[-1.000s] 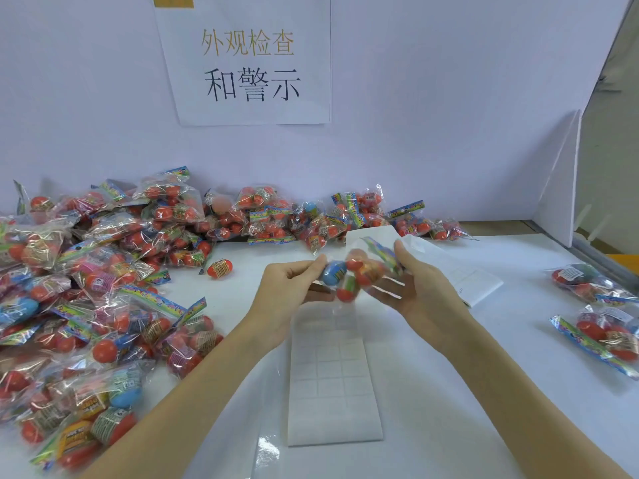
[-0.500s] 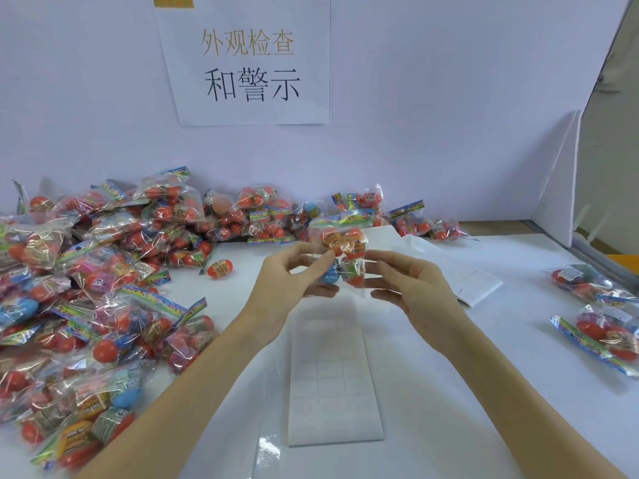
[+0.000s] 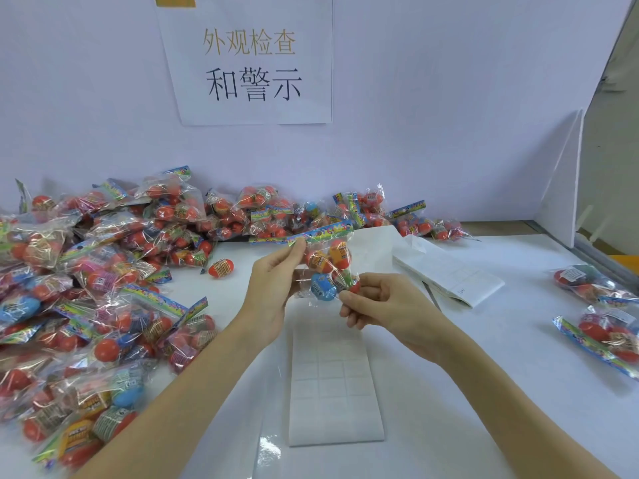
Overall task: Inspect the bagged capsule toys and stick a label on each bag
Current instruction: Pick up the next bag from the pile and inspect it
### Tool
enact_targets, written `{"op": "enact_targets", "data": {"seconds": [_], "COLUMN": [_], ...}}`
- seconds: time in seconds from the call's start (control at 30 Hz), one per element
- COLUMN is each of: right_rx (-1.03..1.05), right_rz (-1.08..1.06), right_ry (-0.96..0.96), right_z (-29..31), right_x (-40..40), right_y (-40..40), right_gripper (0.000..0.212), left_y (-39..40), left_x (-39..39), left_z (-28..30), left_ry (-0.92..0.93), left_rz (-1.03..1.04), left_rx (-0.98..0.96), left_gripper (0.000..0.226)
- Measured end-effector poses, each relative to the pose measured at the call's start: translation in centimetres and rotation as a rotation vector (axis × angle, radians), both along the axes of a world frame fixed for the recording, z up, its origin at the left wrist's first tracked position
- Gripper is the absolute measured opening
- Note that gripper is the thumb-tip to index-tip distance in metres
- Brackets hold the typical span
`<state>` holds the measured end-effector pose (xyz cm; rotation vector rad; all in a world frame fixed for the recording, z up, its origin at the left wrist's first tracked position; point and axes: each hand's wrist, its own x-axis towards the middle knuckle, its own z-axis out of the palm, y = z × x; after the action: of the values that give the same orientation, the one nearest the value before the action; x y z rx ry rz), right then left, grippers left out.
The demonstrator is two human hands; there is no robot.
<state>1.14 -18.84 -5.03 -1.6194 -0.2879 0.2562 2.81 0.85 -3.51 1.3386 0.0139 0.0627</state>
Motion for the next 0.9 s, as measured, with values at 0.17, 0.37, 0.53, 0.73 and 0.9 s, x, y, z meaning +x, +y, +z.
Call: {"op": "enact_targets", "data": {"seconds": [0.17, 0.37, 0.53, 0.73, 0.9], "right_rx": [0.068, 0.079, -0.481, -0.541, -0.622], "right_rz": [-0.037, -0.095, -0.348, -0.25, -0.169], "right_ry": [0.023, 0.026, -0.462, -0.646, -0.62], "right_z": [0.3, 0.1, -1.1, -1.7, -2.3], "right_x": [-0.1, 0.4, 0.6, 0.7, 1.1], "right_y": [-0.3, -0.4, -0.2, 0.0, 0.2], "right_gripper": [0.019, 0.023, 0.03, 0.036, 0.039], "left_y": [-0.1, 1.4, 3.2, 2.6, 3.0], "left_x": [0.0, 0.9, 2.0, 2.0, 2.2], "left_z": [0.4, 0.0, -0.6, -1.9, -3.3], "left_ry": [-0.094, -0.267, -0.381, -0.261, -0.319], "left_rz": [-0.157, 0.121, 0.304, 0.088, -0.054], "left_rx": [0.229, 0.141, 0.52, 0.792, 0.898], "left_gripper": [0.036, 0.072, 0.044, 0.019, 0.025]}}
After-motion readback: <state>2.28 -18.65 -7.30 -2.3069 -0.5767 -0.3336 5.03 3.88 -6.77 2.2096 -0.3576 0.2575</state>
